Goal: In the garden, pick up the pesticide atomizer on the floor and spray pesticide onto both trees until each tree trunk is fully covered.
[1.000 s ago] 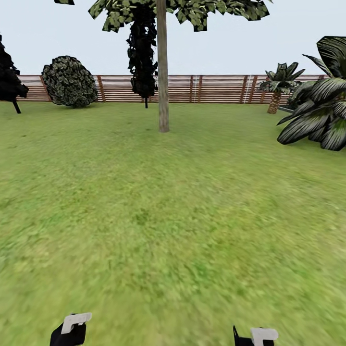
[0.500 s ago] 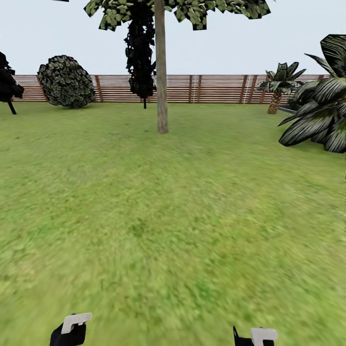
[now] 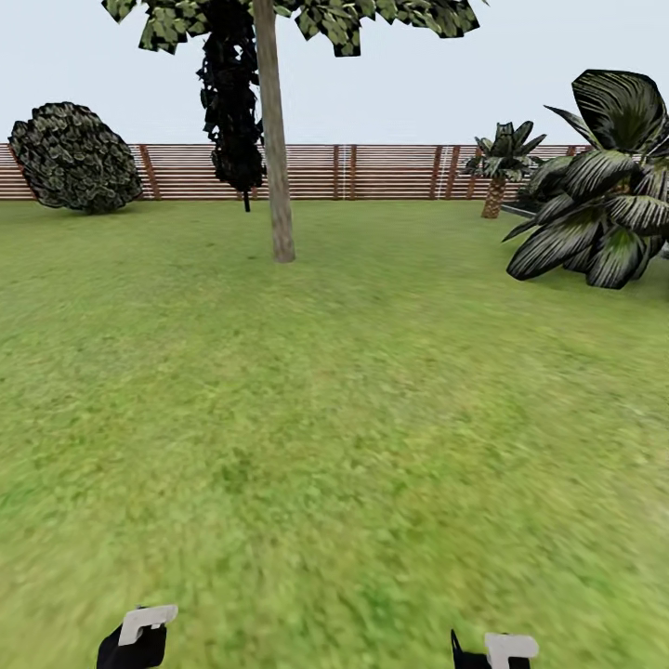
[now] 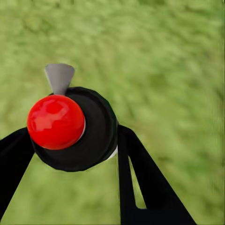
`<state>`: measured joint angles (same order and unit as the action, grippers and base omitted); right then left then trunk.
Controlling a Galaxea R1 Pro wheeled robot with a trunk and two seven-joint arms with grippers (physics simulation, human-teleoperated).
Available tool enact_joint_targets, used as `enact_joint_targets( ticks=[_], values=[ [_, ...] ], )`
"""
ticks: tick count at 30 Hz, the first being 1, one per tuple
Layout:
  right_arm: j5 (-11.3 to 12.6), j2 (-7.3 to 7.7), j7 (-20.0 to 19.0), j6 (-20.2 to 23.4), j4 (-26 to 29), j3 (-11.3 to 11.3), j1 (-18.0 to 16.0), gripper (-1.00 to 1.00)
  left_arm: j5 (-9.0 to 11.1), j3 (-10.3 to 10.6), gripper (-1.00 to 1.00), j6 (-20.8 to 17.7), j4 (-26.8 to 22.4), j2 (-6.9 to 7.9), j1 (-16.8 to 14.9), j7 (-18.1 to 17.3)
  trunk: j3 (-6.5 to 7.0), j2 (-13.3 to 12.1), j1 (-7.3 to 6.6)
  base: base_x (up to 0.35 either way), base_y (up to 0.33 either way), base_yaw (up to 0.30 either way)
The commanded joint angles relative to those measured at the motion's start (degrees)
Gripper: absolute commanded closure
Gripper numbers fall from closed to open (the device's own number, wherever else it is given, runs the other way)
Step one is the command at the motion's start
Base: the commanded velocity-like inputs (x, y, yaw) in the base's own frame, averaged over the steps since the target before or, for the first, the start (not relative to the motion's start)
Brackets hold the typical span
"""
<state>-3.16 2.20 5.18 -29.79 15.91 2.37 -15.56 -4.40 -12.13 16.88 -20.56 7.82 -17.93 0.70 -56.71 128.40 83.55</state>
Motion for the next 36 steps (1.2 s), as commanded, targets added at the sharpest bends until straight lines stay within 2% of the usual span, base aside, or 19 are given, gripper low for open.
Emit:
enact_joint_targets(
  ticks=[1,9,19,36],
  values=[
    [0.0,0.0,0.0,0.0,0.0,0.0,0.0,-1.0,0.0,0.0,1.0,0.0,-0.01,0.0,0.0,0.0,0.0,0.0,0.0,0.339,0.0,-0.011],
    [0.0,0.0,0.0,-0.08,0.07,-0.07,0.0,-1.0,0.0,0.0,1.0,0.01,-0.01,0.0,0.0,0.0,0.0,0.0,0.0,0.339,0.0,0.002],
    [0.0,0.0,0.0,-0.14,0.08,-0.01,0.0,-1.0,0.0,0.0,1.0,0.0,-0.01,0.0,0.0,0.0,-0.14,0.0,0.0,0.339,0.0,0.188],
    [-0.09,0.0,0.0,-0.09,0.09,0.0,0.0,-1.0,0.0,0.0,1.0,0.0,-0.01,0.0,0.0,0.0,-0.15,0.0,0.0,0.339,0.0,0.006]
  ],
)
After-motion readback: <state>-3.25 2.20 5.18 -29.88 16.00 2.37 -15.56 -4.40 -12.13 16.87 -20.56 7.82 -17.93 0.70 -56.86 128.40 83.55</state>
